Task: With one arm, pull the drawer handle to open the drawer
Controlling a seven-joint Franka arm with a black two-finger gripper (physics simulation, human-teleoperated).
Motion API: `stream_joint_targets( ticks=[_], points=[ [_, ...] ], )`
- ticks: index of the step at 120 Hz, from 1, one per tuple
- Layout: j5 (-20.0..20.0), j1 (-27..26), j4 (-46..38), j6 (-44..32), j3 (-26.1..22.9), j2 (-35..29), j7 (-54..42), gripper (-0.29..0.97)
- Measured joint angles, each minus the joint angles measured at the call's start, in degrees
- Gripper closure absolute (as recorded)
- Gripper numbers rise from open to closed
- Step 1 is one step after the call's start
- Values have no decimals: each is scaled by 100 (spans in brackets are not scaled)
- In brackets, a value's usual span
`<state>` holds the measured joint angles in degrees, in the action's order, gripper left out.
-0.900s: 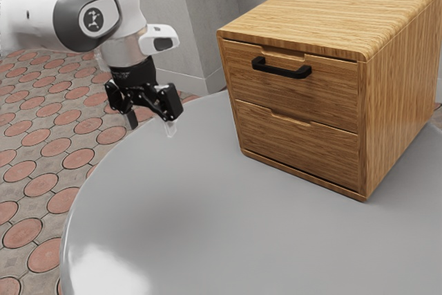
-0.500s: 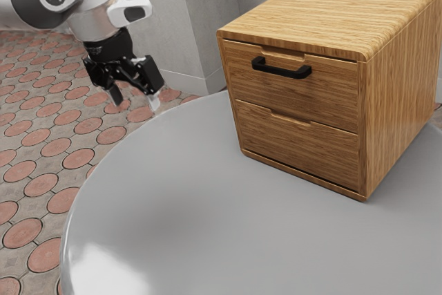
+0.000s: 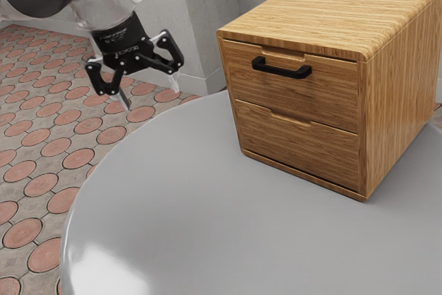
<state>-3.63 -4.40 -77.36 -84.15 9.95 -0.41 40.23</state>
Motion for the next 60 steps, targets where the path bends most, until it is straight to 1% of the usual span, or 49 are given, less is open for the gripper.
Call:
stream_joint_targets(
  ticks=[19,39,49,60],
  points=[
    [103,-16,-7,-60,-46,11,1054,0],
    [148,-73,-5,-110,-54,5,1898,0],
    [158,-56,-29,-335,-97,61,2237,0],
    [177,-109,-170,-558,-95,-23,2562,0]
  ],
)
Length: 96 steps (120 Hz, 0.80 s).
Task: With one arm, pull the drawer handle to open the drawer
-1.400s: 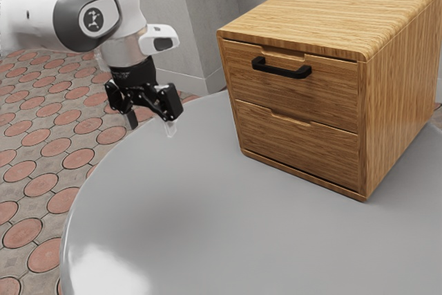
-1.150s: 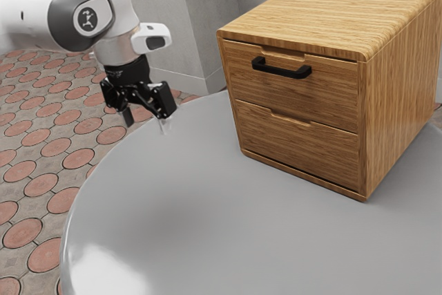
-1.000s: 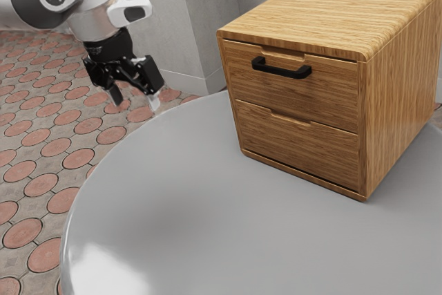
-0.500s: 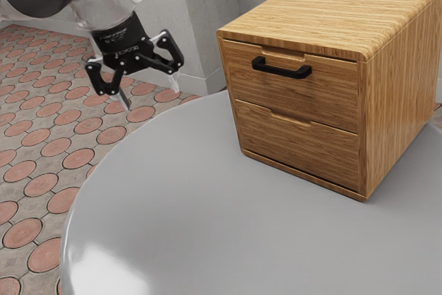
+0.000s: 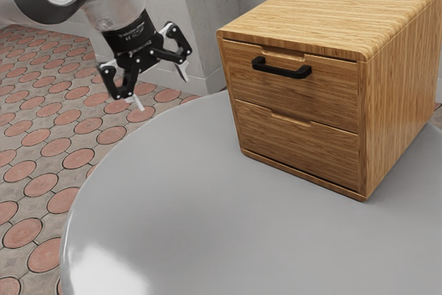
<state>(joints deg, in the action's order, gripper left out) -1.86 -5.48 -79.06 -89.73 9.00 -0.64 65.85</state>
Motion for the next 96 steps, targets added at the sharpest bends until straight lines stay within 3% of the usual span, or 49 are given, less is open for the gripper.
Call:
stream_joint_targets(
  ticks=[32,60,96],
  points=[
    [6,-324,-1570,-1752,-39,-682,715,0],
    [-7,-428,-1892,-2730,-95,-815,1141,0],
    [-7,-442,-1899,-3277,-313,-769,1551,0]
  ],
)
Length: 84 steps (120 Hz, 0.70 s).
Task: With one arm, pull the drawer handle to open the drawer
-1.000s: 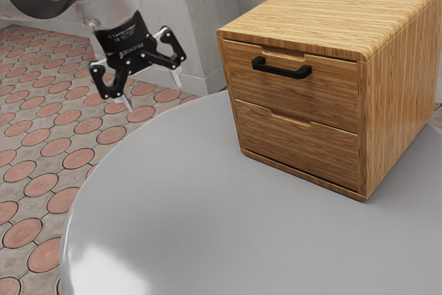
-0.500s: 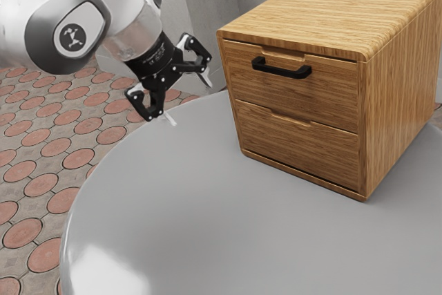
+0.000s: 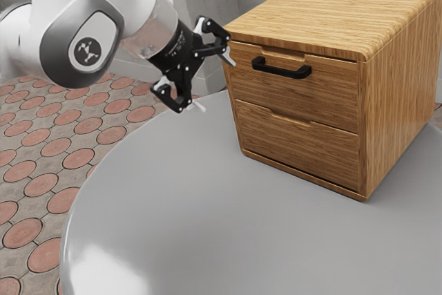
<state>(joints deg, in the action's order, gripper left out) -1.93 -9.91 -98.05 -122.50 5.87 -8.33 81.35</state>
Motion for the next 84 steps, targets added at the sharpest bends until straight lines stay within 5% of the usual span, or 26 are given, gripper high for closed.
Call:
stream_joint_targets(
  ticks=[84],
  points=[
    [-12,1,342,-278,-171,537,441,0]
  ],
)
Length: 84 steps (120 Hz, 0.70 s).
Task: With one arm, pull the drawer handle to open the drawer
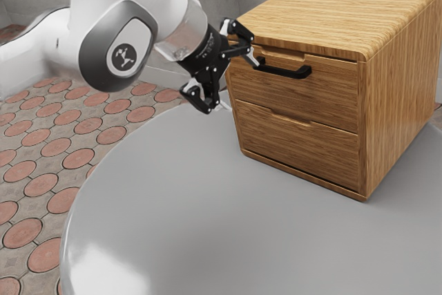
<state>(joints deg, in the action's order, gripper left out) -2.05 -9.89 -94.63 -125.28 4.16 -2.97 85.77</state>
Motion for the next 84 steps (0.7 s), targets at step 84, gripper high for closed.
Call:
stream_joint_targets(
  ticks=[84],
  points=[
    [-6,18,482,-113,14,545,127,0]
  ],
)
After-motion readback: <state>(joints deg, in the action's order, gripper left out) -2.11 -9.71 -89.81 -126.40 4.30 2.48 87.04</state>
